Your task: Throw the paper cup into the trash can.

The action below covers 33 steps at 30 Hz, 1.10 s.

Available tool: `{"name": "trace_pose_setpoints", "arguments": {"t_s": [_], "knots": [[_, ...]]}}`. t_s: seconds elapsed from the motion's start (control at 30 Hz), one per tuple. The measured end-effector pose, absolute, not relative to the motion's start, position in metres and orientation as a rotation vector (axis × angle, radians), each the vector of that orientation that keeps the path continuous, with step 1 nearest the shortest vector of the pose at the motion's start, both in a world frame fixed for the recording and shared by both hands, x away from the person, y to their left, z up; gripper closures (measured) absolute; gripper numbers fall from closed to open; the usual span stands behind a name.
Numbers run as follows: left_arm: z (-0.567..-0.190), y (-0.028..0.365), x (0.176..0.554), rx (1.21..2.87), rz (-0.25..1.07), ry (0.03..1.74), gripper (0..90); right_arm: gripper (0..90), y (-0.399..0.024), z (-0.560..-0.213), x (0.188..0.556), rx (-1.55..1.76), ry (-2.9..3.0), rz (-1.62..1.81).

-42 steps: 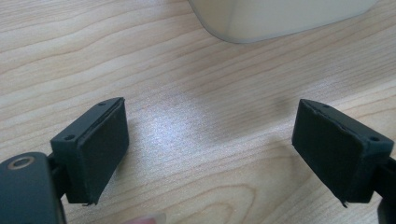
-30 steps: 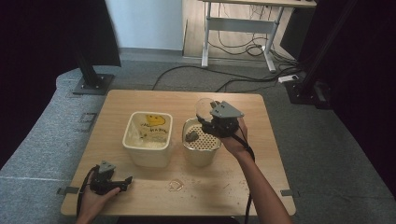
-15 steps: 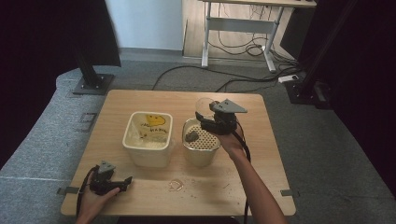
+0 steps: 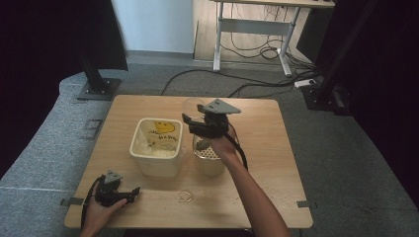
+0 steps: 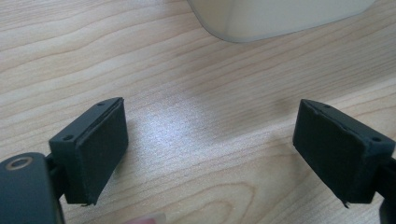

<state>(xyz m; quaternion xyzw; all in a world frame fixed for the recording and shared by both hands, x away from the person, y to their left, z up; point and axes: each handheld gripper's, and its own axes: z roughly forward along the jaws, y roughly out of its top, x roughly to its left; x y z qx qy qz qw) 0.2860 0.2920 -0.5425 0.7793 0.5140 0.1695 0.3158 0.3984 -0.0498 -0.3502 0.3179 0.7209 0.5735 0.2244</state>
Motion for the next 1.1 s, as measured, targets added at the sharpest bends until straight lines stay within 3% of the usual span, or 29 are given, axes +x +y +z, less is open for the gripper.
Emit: {"name": "trace_pose_setpoints", "arguments": {"t_s": [0.47, 0.67, 1.1], "knots": [[-0.543, 0.293, 0.285, 2.063, 0.449, 1.346, 8.7, 34.0, 0.020, -0.371, 0.409, 0.862, 2.090, 1.638], [-0.543, 0.291, 0.286, 2.068, 0.451, 1.343, 8.1, 20.4, 0.044, -0.372, 0.422, 0.882, 2.210, 1.583], [-0.543, 0.291, 0.285, 2.067, 0.448, 1.343, 8.2, 15.6, 0.032, -0.365, 0.417, 0.856, 2.185, 1.549]]}}
